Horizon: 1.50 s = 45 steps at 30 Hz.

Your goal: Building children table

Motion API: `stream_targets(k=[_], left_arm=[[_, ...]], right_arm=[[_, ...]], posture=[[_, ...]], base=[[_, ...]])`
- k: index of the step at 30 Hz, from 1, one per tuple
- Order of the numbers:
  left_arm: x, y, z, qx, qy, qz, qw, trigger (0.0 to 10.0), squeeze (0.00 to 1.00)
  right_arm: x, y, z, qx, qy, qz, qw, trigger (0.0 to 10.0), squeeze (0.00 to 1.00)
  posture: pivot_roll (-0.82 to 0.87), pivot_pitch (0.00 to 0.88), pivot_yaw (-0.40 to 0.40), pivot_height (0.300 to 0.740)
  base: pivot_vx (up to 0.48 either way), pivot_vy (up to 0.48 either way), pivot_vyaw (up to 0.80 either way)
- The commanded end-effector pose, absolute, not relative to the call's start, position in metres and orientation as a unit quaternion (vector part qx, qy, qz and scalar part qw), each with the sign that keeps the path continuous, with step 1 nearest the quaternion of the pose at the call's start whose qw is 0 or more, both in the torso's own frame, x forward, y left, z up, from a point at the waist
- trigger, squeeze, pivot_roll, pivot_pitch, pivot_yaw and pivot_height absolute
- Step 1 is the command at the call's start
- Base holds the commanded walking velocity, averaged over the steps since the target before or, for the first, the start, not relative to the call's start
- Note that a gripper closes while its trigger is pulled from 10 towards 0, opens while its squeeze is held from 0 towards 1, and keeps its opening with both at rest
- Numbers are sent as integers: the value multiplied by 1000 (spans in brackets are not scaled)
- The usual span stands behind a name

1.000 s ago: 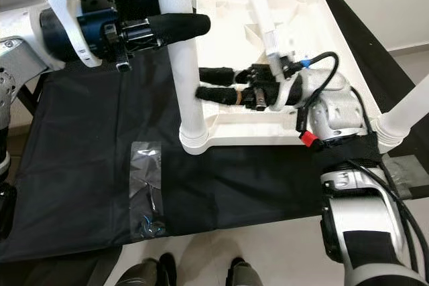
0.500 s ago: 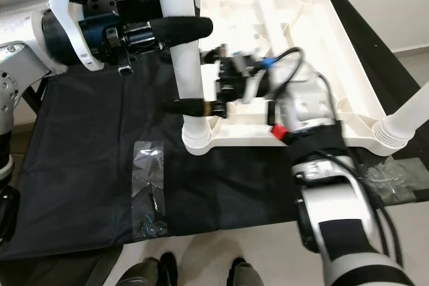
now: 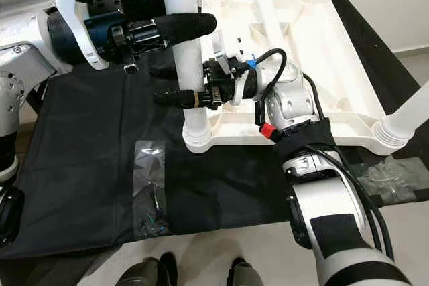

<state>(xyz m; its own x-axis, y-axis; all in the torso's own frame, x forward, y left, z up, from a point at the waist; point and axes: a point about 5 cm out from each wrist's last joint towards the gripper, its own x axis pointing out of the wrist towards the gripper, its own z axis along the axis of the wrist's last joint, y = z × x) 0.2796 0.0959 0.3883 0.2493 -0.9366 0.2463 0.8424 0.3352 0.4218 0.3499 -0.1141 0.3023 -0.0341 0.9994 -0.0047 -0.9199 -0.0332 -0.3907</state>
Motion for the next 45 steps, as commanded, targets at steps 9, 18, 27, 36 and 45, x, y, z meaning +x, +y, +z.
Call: stream_targets(k=[9,18,27,36,45], left_arm=[[287,86,388,86,-233,-556,793,10000,1000],[280,133,408,14,-268,-539,799,10000,1000],[267,149,401,15,-245,-558,792,10000,1000],[247,176,379,4,-222,-513,829,10000,1000],[244,203,337,-32,-196,-429,881,10000,1000]], right_arm=[[345,-108,299,-125,-165,697,686,0,0],[335,-92,263,-97,-133,570,805,0,0],[325,-75,228,-81,-68,341,934,0,0],[317,-64,215,-59,-62,188,978,0,0],[312,-55,222,-50,-73,197,976,10000,0]], posture=[[81,259,66,740],[63,254,44,740],[46,251,29,740],[56,233,20,740],[44,206,16,740]], base=[[0,0,0],[0,0,0],[0,0,0],[0,0,0],[0,0,0]])
